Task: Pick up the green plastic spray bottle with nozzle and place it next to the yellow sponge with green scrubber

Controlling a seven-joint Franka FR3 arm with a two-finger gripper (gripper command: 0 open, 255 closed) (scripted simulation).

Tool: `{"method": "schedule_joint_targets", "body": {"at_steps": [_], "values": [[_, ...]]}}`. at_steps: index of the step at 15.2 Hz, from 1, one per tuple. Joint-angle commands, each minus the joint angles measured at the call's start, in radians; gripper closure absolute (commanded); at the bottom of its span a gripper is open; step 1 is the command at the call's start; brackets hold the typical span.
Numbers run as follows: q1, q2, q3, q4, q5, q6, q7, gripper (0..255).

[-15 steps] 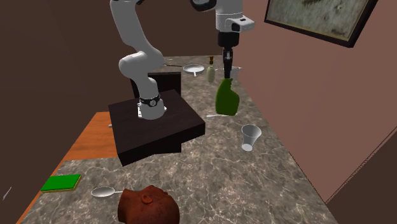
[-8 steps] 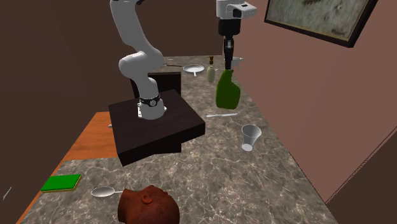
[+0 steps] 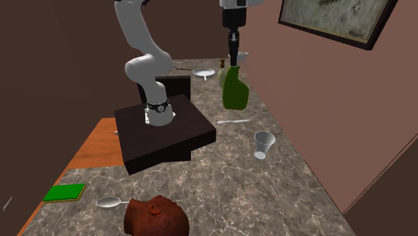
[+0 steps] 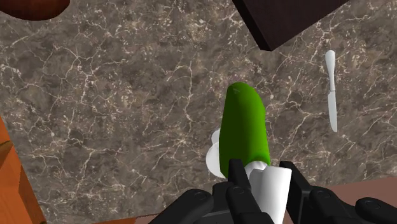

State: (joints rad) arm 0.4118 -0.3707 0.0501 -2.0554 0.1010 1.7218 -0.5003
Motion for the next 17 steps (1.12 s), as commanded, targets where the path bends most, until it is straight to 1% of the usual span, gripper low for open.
{"method": "schedule_joint_targets", "body": {"at_steps": [1,9,17], "values": [[-0.011,-0.057,-0.022,-0.046,-0.005,-0.013,-0.031,255],[-0.067,-0.264,-0.136,-0.201,-0.064,-0.077,-0.173,255],[-0.138,-0.425,-0.268,-0.281,-0.167,-0.161,-0.328,255]]}}
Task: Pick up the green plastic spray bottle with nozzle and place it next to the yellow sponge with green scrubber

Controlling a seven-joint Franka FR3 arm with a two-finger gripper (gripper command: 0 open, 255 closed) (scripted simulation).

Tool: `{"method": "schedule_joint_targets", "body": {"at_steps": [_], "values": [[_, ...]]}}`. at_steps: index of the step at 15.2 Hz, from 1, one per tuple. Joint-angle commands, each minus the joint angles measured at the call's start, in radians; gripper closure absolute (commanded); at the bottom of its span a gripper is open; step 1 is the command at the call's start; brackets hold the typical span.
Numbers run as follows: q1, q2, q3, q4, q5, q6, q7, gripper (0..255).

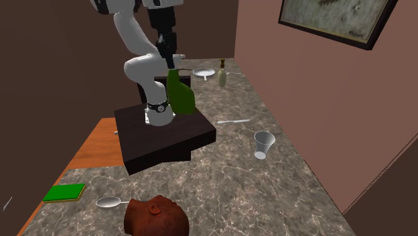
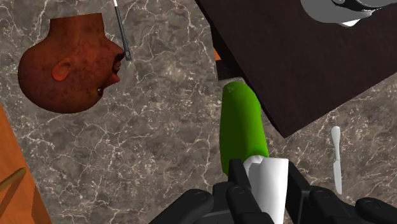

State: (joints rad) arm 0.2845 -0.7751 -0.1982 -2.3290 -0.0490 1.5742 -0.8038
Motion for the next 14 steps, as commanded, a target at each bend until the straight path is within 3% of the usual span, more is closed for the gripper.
{"method": "schedule_joint_targets", "body": {"at_steps": [1,14], "values": [[-0.02,-0.036,-0.038,-0.012,-0.032,-0.024,-0.045,255],[-0.126,-0.142,-0.295,0.028,-0.25,-0.139,-0.336,255]]}}
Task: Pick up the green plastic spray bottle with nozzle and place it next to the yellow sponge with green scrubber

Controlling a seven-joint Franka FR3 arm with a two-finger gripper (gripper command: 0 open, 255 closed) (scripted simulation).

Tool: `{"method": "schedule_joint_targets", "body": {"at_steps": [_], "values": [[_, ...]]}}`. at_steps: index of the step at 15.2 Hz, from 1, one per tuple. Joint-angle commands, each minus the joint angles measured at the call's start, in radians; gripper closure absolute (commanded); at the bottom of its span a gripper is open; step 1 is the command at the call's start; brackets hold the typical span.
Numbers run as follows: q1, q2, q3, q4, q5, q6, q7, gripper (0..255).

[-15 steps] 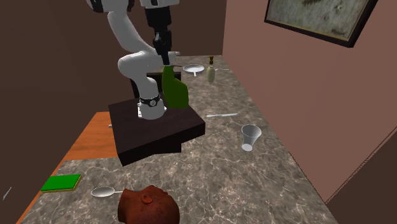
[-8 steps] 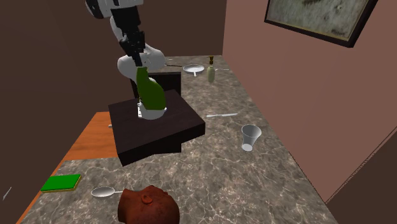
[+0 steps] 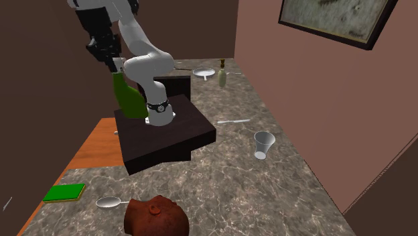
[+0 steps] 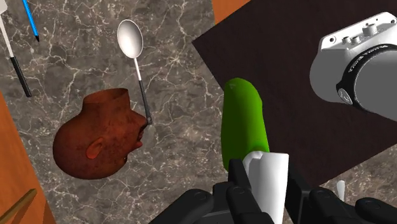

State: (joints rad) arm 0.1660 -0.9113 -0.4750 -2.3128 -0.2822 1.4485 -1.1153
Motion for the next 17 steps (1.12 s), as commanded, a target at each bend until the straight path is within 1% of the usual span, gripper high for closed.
{"method": "schedule_joint_targets", "body": {"at_steps": [1,6,10,14,17], "values": [[-0.013,-0.006,-0.039,0.022,-0.034,-0.02,-0.048,255],[-0.027,0.006,-0.15,0.091,-0.116,-0.044,-0.168,255],[-0.024,0.032,-0.243,0.163,-0.174,-0.056,-0.266,255],[-0.003,0.069,-0.344,0.252,-0.224,-0.063,-0.365,255],[0.025,0.103,-0.427,0.329,-0.254,-0.066,-0.44,255]]}}
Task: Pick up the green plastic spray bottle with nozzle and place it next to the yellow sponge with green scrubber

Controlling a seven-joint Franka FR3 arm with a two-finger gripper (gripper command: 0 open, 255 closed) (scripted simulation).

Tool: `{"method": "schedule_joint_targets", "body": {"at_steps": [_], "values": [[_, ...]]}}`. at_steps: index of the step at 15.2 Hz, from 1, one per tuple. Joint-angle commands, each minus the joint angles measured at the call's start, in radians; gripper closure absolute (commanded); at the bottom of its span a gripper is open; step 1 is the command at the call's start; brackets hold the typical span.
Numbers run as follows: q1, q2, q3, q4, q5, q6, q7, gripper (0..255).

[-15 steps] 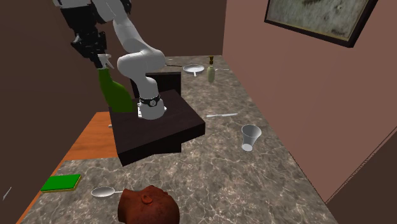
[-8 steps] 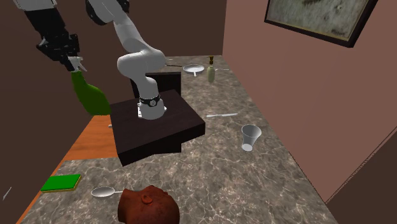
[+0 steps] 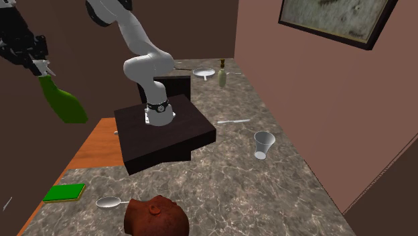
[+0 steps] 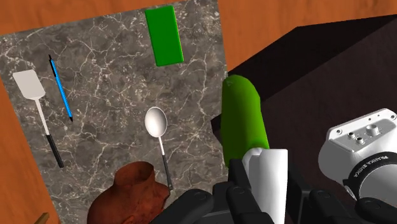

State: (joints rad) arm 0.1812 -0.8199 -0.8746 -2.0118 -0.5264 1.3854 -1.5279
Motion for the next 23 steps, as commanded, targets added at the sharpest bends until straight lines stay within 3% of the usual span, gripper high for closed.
{"method": "schedule_joint_targets", "body": {"at_steps": [1,5,23], "values": [[0.023,0.024,-0.057,0.056,-0.019,-0.003,-0.052,255],[0.098,0.078,-0.198,0.188,-0.05,-0.007,-0.16,255],[0.061,0.005,-0.277,-0.049,-0.135,0.186,-0.118,255]]}}
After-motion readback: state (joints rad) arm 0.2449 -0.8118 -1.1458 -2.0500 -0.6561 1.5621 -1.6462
